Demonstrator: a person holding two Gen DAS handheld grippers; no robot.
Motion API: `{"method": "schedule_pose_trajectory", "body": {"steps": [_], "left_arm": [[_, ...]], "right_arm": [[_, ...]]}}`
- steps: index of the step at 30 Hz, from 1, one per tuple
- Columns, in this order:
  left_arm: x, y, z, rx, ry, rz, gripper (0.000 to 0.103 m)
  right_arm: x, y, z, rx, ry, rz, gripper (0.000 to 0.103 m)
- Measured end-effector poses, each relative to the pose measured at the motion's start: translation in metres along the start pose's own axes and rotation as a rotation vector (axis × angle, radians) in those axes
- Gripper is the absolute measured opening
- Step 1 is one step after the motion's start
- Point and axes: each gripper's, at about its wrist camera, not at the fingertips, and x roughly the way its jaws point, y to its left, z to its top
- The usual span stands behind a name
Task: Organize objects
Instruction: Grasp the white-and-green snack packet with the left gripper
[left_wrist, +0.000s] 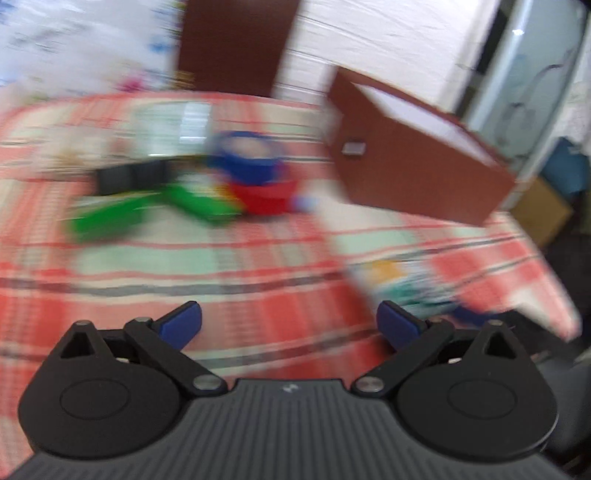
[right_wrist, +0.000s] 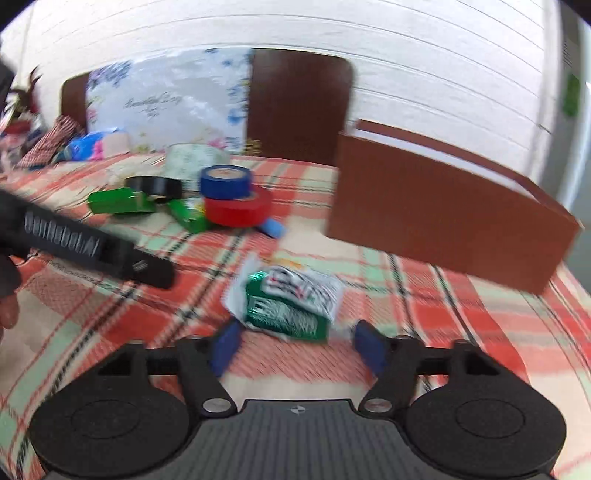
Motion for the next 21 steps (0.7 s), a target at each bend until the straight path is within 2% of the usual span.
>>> {"method": "schedule_pose_trajectory", "body": {"steps": [2, 4, 6, 7, 8, 9, 10, 11, 13, 18, 19, 20, 21], "left_arm": [[0.015, -0.019, 0.006, 0.022, 0.044, 0.004, 0.095], [0.029, -0.026, 0.012, -0.011, 0.094, 0.008, 0.092], [0.039, -0.028, 0.014, -0.080, 0.134, -0.016, 0.085], [0.044, -0.030, 0.014, -0.089, 0.148, -0.014, 0.077], [0.048, -0.035, 0.013, -0.067, 0.158, 0.006, 0.061], [0.051, -0.041, 0.012, -0.028, 0.169, 0.023, 0.053], [0.052, -0.049, 0.011, 0.006, 0.176, 0.031, 0.038], [0.049, -0.053, 0.013, 0.010, 0.179, 0.020, 0.018], [0.051, -0.064, 0.023, 0.023, 0.187, -0.005, 0.004], [0.050, -0.087, 0.064, 0.095, 0.161, -0.034, 0.005], [0.052, -0.088, 0.071, 0.094, 0.166, -0.035, 0.012], [0.052, -0.087, 0.075, 0.089, 0.161, -0.039, 0.028], [0.053, -0.084, 0.079, 0.081, 0.151, -0.024, 0.040]], "right_arm": [[-0.001, -0.005, -0.001, 0.019, 0.004, 0.020, 0.071], [0.001, -0.004, 0.004, 0.006, 0.020, 0.026, 0.071], [0.005, -0.003, 0.008, -0.019, 0.032, 0.039, 0.071], [0.007, -0.003, 0.010, -0.026, 0.036, 0.052, 0.071], [0.010, -0.004, 0.012, -0.026, 0.041, 0.067, 0.066], [0.013, -0.005, 0.013, -0.022, 0.045, 0.084, 0.047], [0.015, -0.006, 0.015, -0.019, 0.040, 0.106, 0.031], [0.017, -0.006, 0.017, -0.017, 0.030, 0.119, 0.010], [0.019, -0.006, 0.019, -0.004, 0.015, 0.126, 0.010], [0.009, -0.023, 0.027, 0.031, -0.150, 0.050, 0.010], [0.009, -0.030, 0.030, 0.047, -0.159, 0.051, 0.010], [0.010, -0.036, 0.033, 0.051, -0.152, 0.060, 0.008], [0.011, -0.041, 0.033, 0.052, -0.141, 0.082, 0.011]]}}
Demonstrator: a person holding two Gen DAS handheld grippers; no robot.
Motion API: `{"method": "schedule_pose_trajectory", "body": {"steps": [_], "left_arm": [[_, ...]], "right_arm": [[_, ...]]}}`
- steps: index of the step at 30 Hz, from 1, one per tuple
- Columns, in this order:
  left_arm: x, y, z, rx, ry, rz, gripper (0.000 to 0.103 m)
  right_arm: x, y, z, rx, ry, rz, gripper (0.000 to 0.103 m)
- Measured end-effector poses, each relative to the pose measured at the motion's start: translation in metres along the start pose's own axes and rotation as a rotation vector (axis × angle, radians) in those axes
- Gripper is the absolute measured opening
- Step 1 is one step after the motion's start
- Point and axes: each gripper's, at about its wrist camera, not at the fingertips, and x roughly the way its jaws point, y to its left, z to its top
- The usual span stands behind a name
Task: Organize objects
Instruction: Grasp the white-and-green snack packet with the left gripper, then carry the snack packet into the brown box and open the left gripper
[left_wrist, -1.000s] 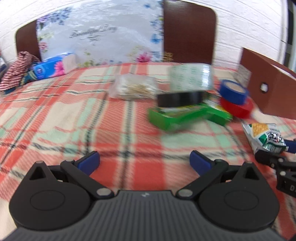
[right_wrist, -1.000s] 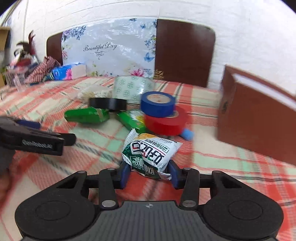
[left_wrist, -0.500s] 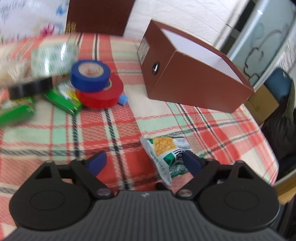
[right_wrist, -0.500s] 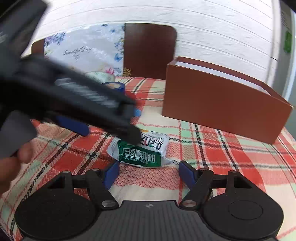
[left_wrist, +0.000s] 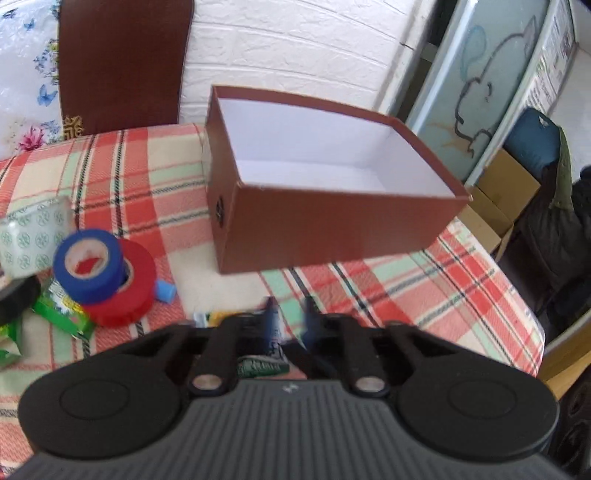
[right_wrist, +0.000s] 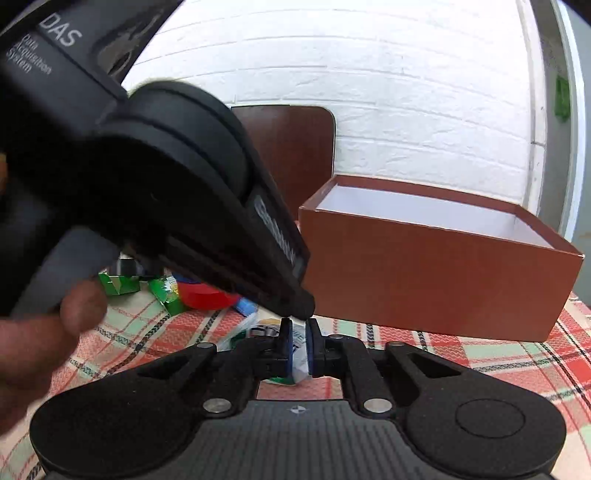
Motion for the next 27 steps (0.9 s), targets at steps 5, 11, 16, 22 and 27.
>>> {"method": "schedule_pose_trajectory", "body": {"steps": [5, 11, 16, 22, 27], "left_arm": [[0.003, 0.043, 0.006, -0.053, 0.005, 0.097, 0.076], [0.041, 0.065, -0.007, -0.167, 0.114, -0.034, 0.045], [0.032, 0.025, 0.001, -0.058, 0.081, -0.046, 0.045], [-0.006, -0.016, 0.035, 0.053, -0.135, -0.136, 0.046], [0.020, -0.019, 0.065, -0.062, -0.219, -0.101, 0.065]], "right_arm": [[0.003, -0.023, -0.006, 0.046, 0.061, 0.069, 0.063], [0.049, -0.013, -0.003, 0.002, 0.223, 0.133, 0.060], [0.049, -0.002, -0.002, -0.013, 0.167, 0.103, 0.051], [0.001, 0.001, 0.003, -0.031, -0.185, -0.083, 0.051], [0.017, -0.013, 0.023, -0.022, -0.301, -0.165, 0.049]]}}
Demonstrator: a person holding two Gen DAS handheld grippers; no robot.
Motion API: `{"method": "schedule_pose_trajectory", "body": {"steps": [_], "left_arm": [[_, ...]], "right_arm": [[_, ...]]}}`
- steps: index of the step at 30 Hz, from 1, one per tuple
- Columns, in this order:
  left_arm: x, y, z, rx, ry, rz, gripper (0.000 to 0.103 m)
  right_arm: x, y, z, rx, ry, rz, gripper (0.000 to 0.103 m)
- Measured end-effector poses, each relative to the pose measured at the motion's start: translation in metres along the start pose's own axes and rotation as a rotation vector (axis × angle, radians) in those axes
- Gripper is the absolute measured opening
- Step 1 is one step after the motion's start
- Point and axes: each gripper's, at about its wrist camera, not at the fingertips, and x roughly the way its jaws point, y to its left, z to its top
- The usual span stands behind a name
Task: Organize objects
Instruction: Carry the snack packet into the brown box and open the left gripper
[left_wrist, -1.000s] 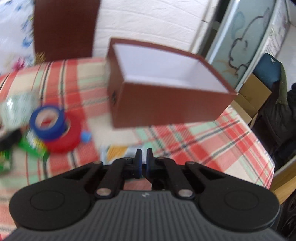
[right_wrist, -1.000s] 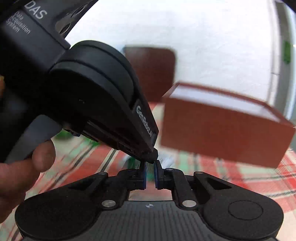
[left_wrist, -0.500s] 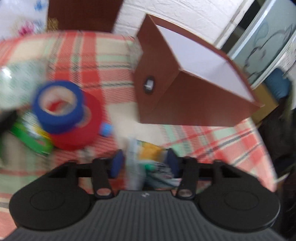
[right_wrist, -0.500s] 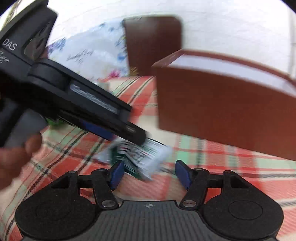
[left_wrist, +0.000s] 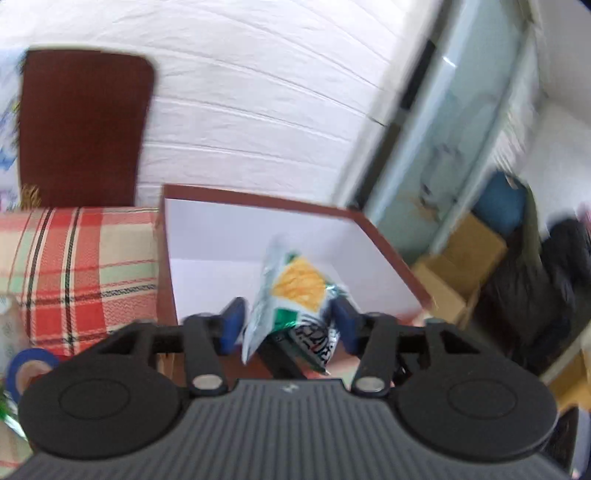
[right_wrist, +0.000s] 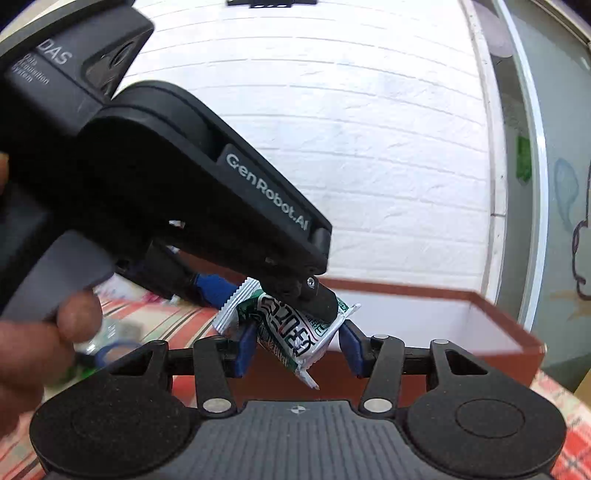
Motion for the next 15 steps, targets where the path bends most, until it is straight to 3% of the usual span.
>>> {"method": "schedule_pose_trajectory", "body": {"steps": [2, 4, 6, 8, 12, 15], "left_arm": [[0.014, 0.006, 0.002, -0.056, -0.039, 0.101, 0.075], [0.023, 0.013, 0.002, -0.090, -0.029, 0.116, 0.075], [0.023, 0.007, 0.000, -0.052, -0.051, 0.128, 0.076], [0.021, -0.002, -0.006, 0.018, -0.054, 0.151, 0.076], [0.006, -0.009, -0.008, 0.096, -0.048, 0.161, 0.076], [-0.022, -0.011, 0.004, 0.132, -0.070, 0.211, 0.076]], "right_arm": [[0.023, -0.002, 0.001, -0.018, 0.000, -0.031, 0.050], [0.046, -0.002, -0.008, -0.053, 0.016, -0.054, 0.052], [0.048, -0.003, -0.017, -0.031, -0.015, -0.081, 0.071], [0.040, -0.003, -0.022, -0.030, -0.053, -0.085, 0.078], [0.032, 0.002, -0.029, -0.031, -0.078, -0.092, 0.078], [0.027, 0.005, -0.030, -0.028, -0.074, -0.109, 0.077]]}}
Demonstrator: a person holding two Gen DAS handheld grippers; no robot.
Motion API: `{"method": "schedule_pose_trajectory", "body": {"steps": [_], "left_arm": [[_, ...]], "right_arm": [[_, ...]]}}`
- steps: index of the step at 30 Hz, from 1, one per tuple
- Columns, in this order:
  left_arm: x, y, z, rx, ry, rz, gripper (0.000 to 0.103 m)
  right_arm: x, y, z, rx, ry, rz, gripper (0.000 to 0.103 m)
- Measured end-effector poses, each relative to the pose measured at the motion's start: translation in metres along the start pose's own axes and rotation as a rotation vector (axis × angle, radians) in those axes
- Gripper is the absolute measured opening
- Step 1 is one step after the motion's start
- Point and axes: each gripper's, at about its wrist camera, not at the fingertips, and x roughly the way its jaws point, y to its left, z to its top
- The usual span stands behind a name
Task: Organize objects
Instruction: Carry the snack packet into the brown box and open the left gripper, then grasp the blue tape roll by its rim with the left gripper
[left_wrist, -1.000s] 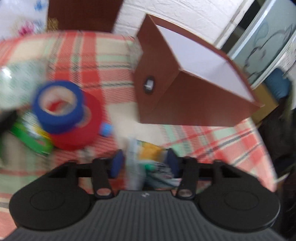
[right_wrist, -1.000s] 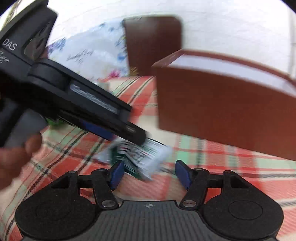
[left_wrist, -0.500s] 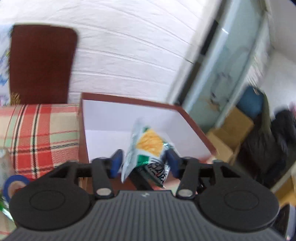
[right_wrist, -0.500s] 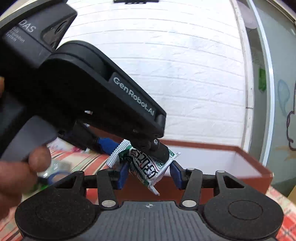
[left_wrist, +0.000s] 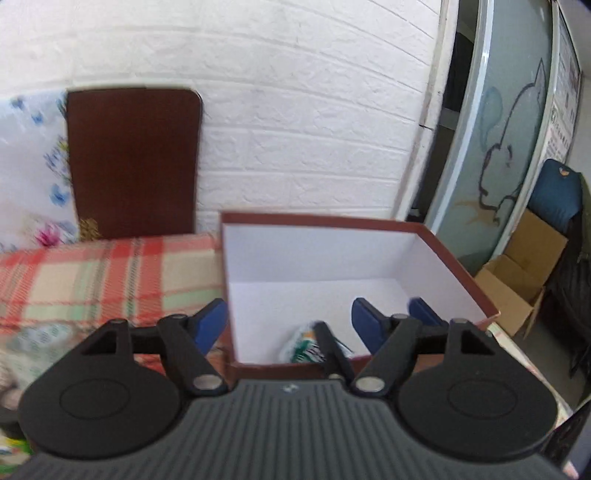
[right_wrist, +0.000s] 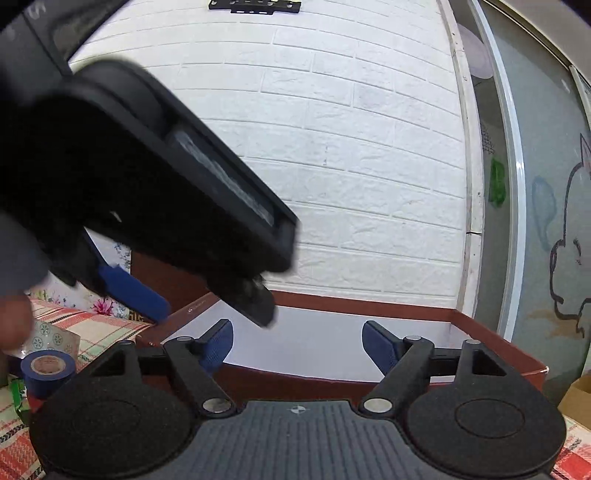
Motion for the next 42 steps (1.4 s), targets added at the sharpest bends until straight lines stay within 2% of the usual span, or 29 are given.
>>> {"method": "schedule_pose_trajectory", "body": {"steps": [4, 7, 10, 12, 14, 16, 18, 19, 20, 22, 23, 25, 26, 27, 28, 30, 31, 33, 34, 37, 39, 42], "left_arm": [[-0.052, 0.014, 0.039, 0.026, -0.071, 0.010, 0.076], [-0.099, 0.017, 0.082, 0.106, -0.151, 0.045, 0.076], [-0.162, 0.012, 0.137, 0.238, -0.274, 0.108, 0.076], [-0.212, 0.015, 0.161, 0.279, -0.378, 0.154, 0.077], [-0.253, 0.029, 0.164, 0.277, -0.460, 0.184, 0.082], [-0.277, 0.051, 0.144, 0.270, -0.487, 0.209, 0.084], [-0.275, 0.082, 0.108, 0.239, -0.456, 0.235, 0.084], [-0.264, 0.098, 0.085, 0.227, -0.417, 0.248, 0.084], [-0.247, 0.114, 0.061, 0.220, -0.366, 0.265, 0.084], [-0.196, 0.149, 0.007, 0.174, -0.225, 0.288, 0.083], [-0.174, 0.165, -0.017, 0.119, -0.143, 0.290, 0.082], [-0.136, 0.195, -0.063, -0.036, -0.006, 0.277, 0.079], [-0.123, 0.208, -0.083, -0.112, 0.036, 0.262, 0.079], [-0.115, 0.220, -0.102, -0.175, 0.066, 0.252, 0.079], [-0.108, 0.228, -0.117, -0.222, 0.093, 0.247, 0.079], [-0.107, 0.239, -0.142, -0.265, 0.134, 0.241, 0.079], [-0.108, 0.242, -0.149, -0.271, 0.143, 0.240, 0.079], [-0.109, 0.249, -0.156, -0.286, 0.144, 0.244, 0.079], [-0.110, 0.253, -0.156, -0.300, 0.144, 0.247, 0.079], [-0.121, 0.258, -0.153, -0.336, 0.126, 0.237, 0.079], [-0.128, 0.255, -0.147, -0.327, 0.104, 0.225, 0.079], [-0.134, 0.247, -0.141, -0.312, 0.084, 0.195, 0.079]], "right_arm": [[-0.009, -0.004, 0.015, 0.064, 0.025, 0.005, 0.077], [-0.020, -0.006, 0.048, 0.158, 0.002, 0.042, 0.077], [-0.035, -0.032, 0.116, 0.242, -0.069, 0.087, 0.077], [-0.047, -0.048, 0.173, 0.279, -0.153, 0.113, 0.077], [-0.060, -0.060, 0.212, 0.331, -0.230, 0.157, 0.077], [-0.077, -0.068, 0.230, 0.362, -0.292, 0.208, 0.077], [-0.093, -0.051, 0.224, 0.352, -0.299, 0.258, 0.075], [-0.089, -0.038, 0.215, 0.342, -0.269, 0.285, 0.074], [-0.067, -0.028, 0.204, 0.330, -0.218, 0.311, 0.072], [-0.054, 0.007, 0.152, 0.271, -0.086, 0.341, 0.065], [-0.044, 0.019, 0.138, 0.232, -0.009, 0.342, 0.061], [-0.027, 0.052, 0.081, 0.168, 0.182, 0.343, 0.049], [-0.018, 0.067, 0.057, 0.148, 0.266, 0.352, 0.043], [-0.010, 0.080, 0.038, 0.122, 0.329, 0.359, 0.043], [-0.002, 0.090, 0.026, 0.084, 0.373, 0.358, 0.043], [0.012, 0.106, 0.019, 0.000, 0.406, 0.345, 0.043], [0.018, 0.111, 0.019, -0.026, 0.406, 0.338, 0.045], [0.031, 0.115, 0.033, -0.054, 0.403, 0.330, 0.059], [0.037, 0.118, 0.033, -0.068, 0.402, 0.327, 0.062], [0.048, 0.128, 0.031, -0.113, 0.413, 0.333, 0.064], [0.045, 0.129, 0.030, -0.141, 0.389, 0.337, 0.059], [0.034, 0.126, 0.033, -0.120, 0.388, 0.387, 0.058]]}}
